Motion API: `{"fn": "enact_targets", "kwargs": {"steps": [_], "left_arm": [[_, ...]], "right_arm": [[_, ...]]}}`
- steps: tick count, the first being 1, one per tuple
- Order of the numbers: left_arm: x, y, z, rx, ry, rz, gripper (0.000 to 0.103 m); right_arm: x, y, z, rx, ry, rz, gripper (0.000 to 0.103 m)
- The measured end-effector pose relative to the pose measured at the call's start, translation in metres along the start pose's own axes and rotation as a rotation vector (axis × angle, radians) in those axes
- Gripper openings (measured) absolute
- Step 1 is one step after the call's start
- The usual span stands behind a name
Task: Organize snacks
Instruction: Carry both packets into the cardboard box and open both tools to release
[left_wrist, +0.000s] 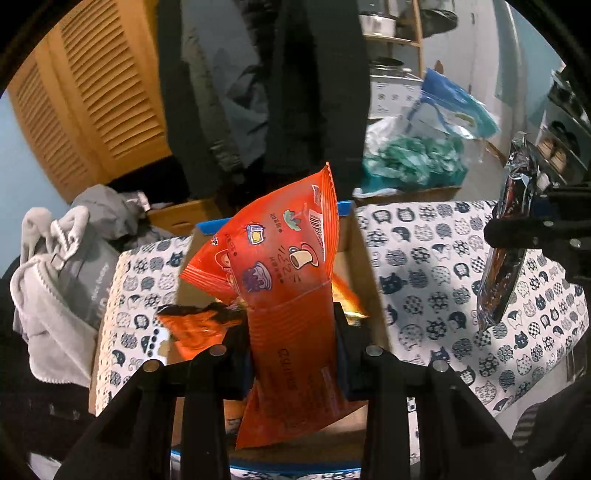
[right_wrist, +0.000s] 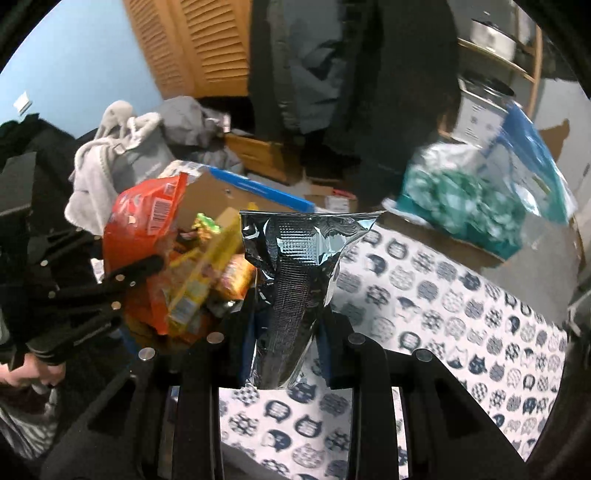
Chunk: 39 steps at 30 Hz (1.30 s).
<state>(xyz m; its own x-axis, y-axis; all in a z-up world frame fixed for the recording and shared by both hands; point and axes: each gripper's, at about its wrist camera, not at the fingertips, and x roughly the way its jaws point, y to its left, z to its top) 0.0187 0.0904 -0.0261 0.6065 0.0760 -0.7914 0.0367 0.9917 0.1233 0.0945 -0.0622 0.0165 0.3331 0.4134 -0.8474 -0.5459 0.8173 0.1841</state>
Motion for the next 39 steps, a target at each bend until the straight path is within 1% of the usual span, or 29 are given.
{"fn": "enact_targets", "kwargs": {"steps": [5,10,13,18,24,26,27,28,29,30,31,33,35,36,39], "left_arm": [[0.001,0.027,-0.007,-0.04,0.001,0.015,0.035],[0.004,0.043,-0.014,-0.063,0.011,0.014,0.035],[0.006,0.048,-0.017,-0.062,0.015,0.022,0.035],[0.015,0.058,-0.023,-0.073,0.031,0.013,0.035],[0.031,0.064,-0.027,-0.094,0.086,-0.013,0.036],[0.034,0.063,-0.028,-0.09,0.09,0.001,0.041],[0.034,0.063,-0.028,-0.087,0.093,0.006,0.043],[0.036,0.062,-0.028,-0.084,0.099,0.008,0.051],[0.037,0.062,-0.028,-0.083,0.101,0.011,0.06],[0.037,0.061,-0.029,-0.084,0.099,0.021,0.064],[0.036,0.061,-0.028,-0.082,0.096,0.03,0.071],[0.034,0.06,-0.028,-0.07,0.085,0.053,0.073],[0.031,0.06,-0.026,-0.072,0.079,0.061,0.078],[0.03,0.061,-0.026,-0.075,0.074,0.061,0.08],[0.024,0.061,-0.024,-0.077,0.066,0.063,0.08]], "right_arm": [[0.012,0.029,0.011,-0.037,0.017,0.041,0.026],[0.031,0.052,0.017,-0.067,0.053,0.057,0.026],[0.044,0.058,0.02,-0.057,0.072,0.065,0.026],[0.065,0.067,0.022,-0.063,0.115,0.065,0.026],[0.09,0.07,0.02,-0.048,0.174,0.068,0.027],[0.094,0.07,0.021,-0.039,0.178,0.066,0.027],[0.094,0.07,0.022,-0.031,0.174,0.062,0.031],[0.095,0.069,0.023,-0.025,0.171,0.055,0.041],[0.095,0.069,0.024,-0.022,0.166,0.05,0.045],[0.094,0.068,0.024,-0.019,0.161,0.048,0.052],[0.095,0.068,0.025,-0.015,0.157,0.049,0.054],[0.093,0.066,0.026,-0.005,0.151,0.051,0.055],[0.091,0.063,0.026,0.004,0.141,0.04,0.057],[0.089,0.061,0.026,0.009,0.137,0.038,0.061],[0.082,0.056,0.024,0.025,0.121,0.023,0.063]]}}
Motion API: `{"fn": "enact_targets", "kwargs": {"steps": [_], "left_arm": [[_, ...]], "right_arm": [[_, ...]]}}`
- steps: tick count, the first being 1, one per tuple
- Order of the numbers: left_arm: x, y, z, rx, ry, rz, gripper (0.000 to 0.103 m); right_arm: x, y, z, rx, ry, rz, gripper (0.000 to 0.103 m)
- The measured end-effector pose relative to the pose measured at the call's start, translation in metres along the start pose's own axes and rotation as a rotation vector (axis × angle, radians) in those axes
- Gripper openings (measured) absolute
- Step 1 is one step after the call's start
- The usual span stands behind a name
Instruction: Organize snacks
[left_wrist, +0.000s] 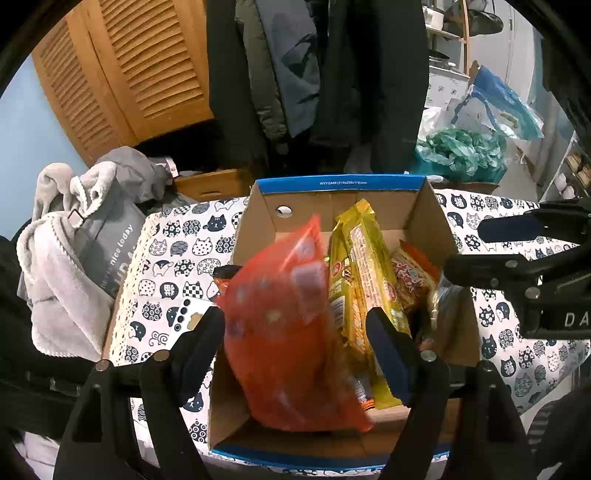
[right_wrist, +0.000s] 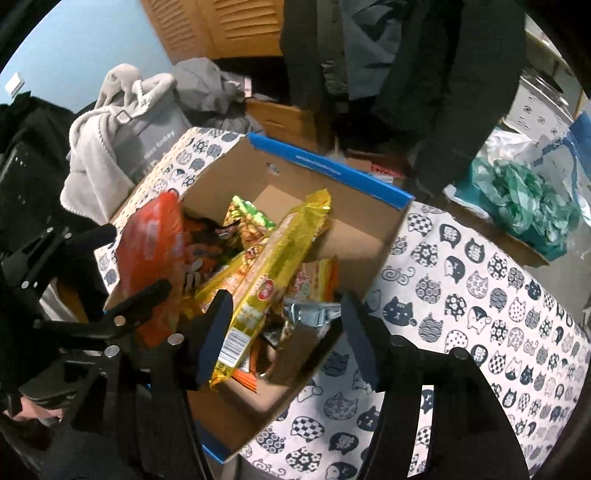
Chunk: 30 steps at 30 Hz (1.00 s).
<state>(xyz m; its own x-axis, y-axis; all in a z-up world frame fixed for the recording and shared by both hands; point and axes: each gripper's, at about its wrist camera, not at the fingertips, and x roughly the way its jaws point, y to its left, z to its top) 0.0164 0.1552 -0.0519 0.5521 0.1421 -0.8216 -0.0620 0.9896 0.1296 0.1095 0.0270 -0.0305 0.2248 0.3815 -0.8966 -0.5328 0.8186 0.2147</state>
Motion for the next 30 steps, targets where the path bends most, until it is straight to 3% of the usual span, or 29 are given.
{"fn": "enact_targets", "kwargs": {"steps": [7,17,20,26,30], "left_arm": [[-0.02,-0.006,0.003,0.006,-0.044,0.001,0.087],[-0.042,-0.02,0.005,0.019,-0.085,-0.004,0.087],[-0.048,-0.022,0.006,0.023,-0.1,0.009,0.093],[-0.065,-0.026,0.007,0.027,-0.131,0.02,0.093],[-0.073,-0.029,0.007,0.029,-0.159,0.007,0.1]], "right_arm": [[-0.024,-0.011,-0.009,0.032,-0.058,-0.025,0.074],[-0.063,-0.026,-0.024,0.047,-0.142,-0.07,0.075],[-0.069,-0.03,-0.029,0.047,-0.156,-0.08,0.076],[-0.082,-0.038,-0.045,0.042,-0.175,-0.111,0.076],[-0.089,-0.043,-0.052,0.047,-0.191,-0.119,0.076]]}}
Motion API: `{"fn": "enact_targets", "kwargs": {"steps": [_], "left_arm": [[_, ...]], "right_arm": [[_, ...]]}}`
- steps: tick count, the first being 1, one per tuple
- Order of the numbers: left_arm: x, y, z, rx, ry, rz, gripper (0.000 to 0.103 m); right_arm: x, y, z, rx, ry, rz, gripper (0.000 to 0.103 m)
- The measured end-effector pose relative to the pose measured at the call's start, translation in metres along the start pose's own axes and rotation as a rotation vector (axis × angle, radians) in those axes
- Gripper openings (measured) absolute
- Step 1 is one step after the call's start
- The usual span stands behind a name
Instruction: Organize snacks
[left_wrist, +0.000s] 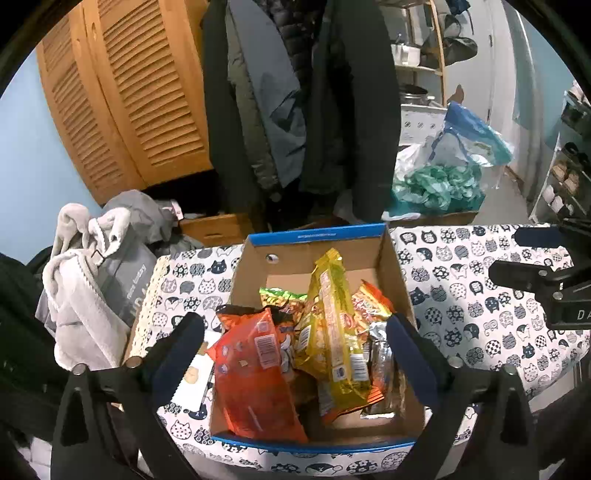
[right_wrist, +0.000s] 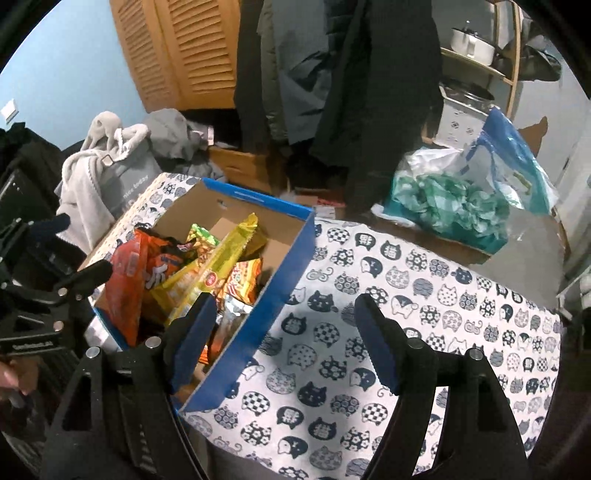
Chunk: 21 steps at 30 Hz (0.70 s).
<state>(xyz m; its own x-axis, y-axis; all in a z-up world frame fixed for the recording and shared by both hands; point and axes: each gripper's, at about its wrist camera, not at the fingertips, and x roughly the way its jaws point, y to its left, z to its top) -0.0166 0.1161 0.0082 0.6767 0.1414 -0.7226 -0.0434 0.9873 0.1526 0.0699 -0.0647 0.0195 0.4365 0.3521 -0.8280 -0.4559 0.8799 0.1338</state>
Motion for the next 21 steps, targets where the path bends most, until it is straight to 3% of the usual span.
{"fn": "enact_targets", "kwargs": {"steps": [21], "left_arm": [[0.019,-0.016,0.001,0.016,0.032,-0.048,0.1]], "right_arm": [[0.007,-0.017,-0.008,0.005,0.013,-0.006,0.076]]}}
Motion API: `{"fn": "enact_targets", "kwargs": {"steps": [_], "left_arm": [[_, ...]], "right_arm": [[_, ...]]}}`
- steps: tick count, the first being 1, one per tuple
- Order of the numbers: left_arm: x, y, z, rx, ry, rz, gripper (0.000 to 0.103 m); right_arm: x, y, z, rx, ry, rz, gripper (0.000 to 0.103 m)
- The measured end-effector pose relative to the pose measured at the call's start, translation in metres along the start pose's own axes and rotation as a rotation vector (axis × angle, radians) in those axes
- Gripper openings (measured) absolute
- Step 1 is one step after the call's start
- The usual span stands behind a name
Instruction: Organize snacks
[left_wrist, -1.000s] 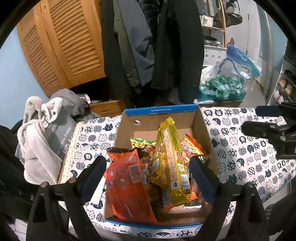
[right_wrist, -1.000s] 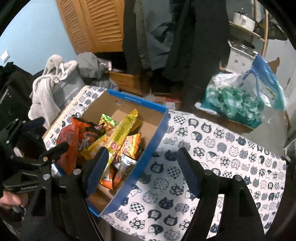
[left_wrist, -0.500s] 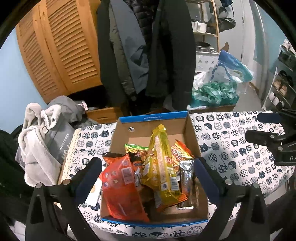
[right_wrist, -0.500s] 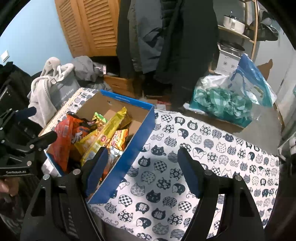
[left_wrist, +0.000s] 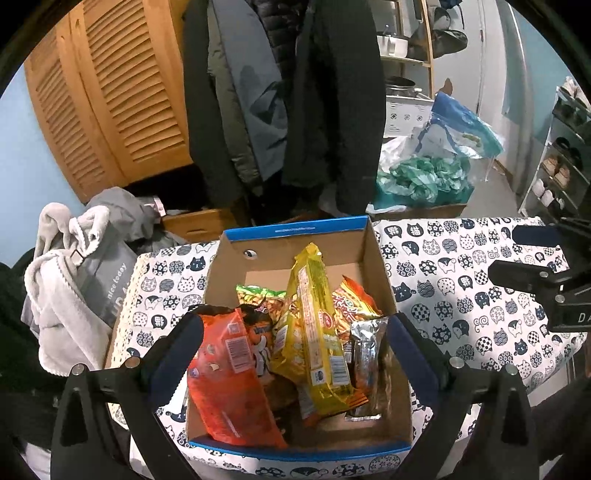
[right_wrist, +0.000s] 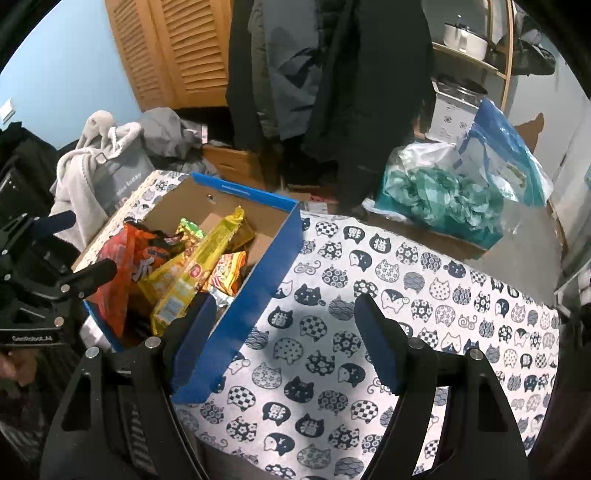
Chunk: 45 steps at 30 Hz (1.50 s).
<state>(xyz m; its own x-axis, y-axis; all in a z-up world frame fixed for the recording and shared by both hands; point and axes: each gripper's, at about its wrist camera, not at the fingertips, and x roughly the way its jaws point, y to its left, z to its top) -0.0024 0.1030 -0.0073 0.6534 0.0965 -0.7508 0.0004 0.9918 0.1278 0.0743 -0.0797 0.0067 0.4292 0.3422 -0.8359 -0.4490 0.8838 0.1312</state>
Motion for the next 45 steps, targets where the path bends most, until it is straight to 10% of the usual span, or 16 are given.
{"fn": "enact_targets", "kwargs": {"steps": [45], "left_arm": [[0.01,-0.015,0.0,0.026,0.027,0.025,0.1]], "right_arm": [[-0.002,-0.014,-0.002,0.014,0.006,-0.008,0.076]]}}
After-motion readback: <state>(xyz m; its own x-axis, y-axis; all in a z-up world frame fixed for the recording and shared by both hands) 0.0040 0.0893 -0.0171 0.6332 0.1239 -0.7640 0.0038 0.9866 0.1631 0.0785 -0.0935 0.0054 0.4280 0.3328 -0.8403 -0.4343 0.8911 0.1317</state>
